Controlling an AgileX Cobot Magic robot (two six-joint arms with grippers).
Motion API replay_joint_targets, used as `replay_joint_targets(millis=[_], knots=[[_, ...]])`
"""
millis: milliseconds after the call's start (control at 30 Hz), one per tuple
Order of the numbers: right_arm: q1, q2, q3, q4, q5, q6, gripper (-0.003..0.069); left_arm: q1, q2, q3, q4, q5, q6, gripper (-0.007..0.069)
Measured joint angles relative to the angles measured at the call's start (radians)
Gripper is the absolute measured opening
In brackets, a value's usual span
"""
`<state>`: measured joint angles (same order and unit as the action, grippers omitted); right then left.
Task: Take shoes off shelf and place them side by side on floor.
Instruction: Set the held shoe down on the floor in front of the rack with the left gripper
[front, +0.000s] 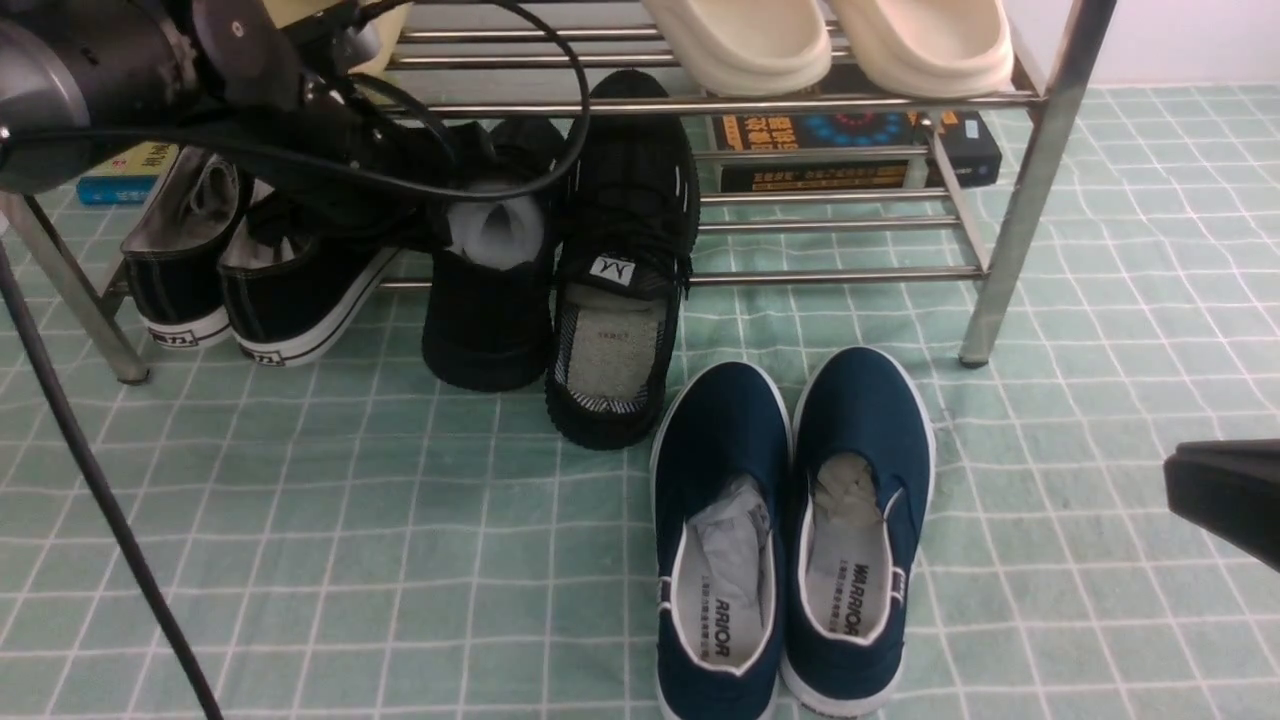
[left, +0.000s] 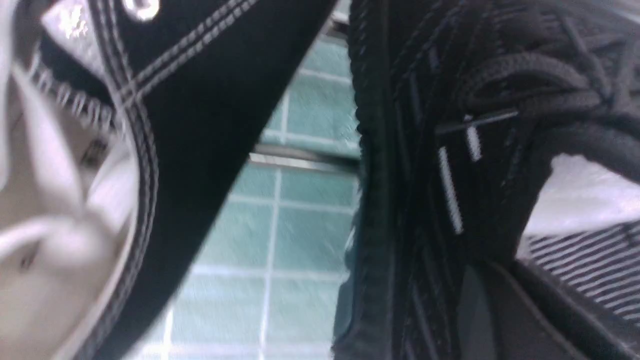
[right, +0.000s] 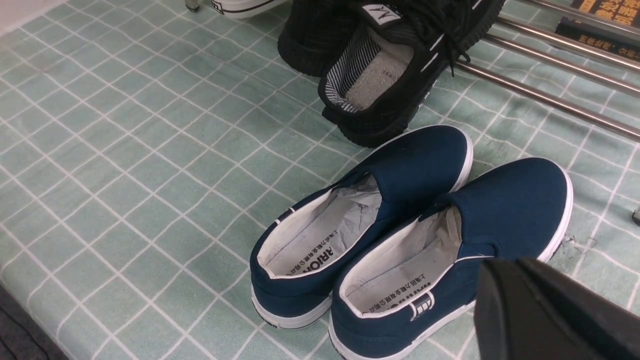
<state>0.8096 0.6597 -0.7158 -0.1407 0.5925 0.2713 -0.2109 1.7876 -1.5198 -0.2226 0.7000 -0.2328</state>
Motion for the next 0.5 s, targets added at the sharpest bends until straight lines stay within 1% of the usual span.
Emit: replay_joint_targets(millis=[133,433,500], knots=[[0.0,0.0,0.0,0.0,0.0,0.0,0.0028,0.0,-0.068,0.0,-0.005,0.059,-0.002,0.0015],[0.0,0.0,0.0,0.0,0.0,0.0,0.0035,0.0,-0.175,0.005,-0.005,0.139,-0.005,0.0015],[0.0,0.0,0.0,0.0,-0.001,0.0,0.0038,-0.001,-0.231,0.007,0.001,0.184,-0.004,0.0015]])
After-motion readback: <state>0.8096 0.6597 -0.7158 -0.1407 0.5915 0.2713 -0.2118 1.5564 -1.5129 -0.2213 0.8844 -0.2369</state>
